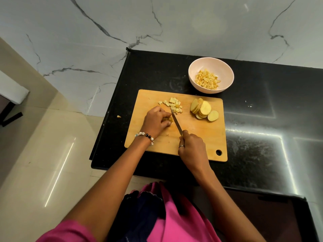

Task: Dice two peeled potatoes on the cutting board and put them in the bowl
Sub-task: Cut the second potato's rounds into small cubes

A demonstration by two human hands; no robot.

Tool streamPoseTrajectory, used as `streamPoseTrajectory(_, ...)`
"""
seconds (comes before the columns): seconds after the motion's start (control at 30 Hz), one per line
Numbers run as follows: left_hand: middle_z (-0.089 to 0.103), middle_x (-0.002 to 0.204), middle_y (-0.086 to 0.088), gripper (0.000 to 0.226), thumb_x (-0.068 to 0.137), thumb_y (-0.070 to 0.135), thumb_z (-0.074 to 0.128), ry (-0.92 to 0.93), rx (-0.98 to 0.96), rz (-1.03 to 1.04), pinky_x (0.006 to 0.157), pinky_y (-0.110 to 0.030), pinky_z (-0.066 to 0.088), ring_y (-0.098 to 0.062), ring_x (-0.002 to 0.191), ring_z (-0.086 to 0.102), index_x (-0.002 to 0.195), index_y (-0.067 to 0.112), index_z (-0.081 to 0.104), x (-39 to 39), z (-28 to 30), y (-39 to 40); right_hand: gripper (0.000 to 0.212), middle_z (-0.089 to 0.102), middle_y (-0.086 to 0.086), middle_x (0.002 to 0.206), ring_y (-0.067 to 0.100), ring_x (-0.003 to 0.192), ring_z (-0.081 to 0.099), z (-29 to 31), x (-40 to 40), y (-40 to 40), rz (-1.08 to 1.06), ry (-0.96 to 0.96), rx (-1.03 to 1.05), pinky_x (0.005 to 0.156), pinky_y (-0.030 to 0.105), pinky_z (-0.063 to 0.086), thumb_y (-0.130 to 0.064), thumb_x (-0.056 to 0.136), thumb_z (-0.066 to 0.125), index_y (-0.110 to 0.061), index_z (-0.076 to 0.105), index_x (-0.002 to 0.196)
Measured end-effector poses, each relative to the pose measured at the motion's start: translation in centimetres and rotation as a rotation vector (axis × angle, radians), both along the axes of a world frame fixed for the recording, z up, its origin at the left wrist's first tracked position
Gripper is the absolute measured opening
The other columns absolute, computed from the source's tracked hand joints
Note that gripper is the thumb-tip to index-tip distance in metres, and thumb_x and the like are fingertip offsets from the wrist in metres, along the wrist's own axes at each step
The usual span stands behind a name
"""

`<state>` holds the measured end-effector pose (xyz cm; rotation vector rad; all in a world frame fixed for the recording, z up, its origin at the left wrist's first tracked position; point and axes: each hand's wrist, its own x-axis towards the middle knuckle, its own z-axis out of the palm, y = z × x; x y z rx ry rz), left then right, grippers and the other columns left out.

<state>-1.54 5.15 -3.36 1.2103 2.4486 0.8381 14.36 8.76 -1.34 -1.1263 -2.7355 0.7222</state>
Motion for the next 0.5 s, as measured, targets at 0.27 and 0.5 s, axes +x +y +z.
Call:
streamPoseTrajectory(0.27,0.058,0.102,-0.006,0.043,0.075,0.032,0.077,0.0,-0.031,0.132,0.079,-0.028,0.05,-0.02,0.089,0.059,0.114,0.015,0.068,0.3,-0.58,-0.29,0.049,0.054,0.02,0.119,0.04,0.096,0.057,-0.65,-0.21,-0.9,0.052,-0.143,0.043,0.076,0.042,0.046,-0.011,0.096,0.036,-0.003,0.031,0.144)
streamPoseTrajectory(0.5,0.061,0.098,-0.006,0.039,0.076,0.029,0.077,-0.015,0.012,0.1,0.073,-0.021,0.042,-0.013,0.082,0.054,0.111,0.014,0.07,-0.28,-0.6,-0.55,0.047,0.054,0.017,0.12,0.037,0.1,0.056,0.18,-0.63,-1.07,0.033,-0.134,0.031,0.08,0.041,0.046,-0.015,0.098,0.036,-0.005,0.032,0.144)
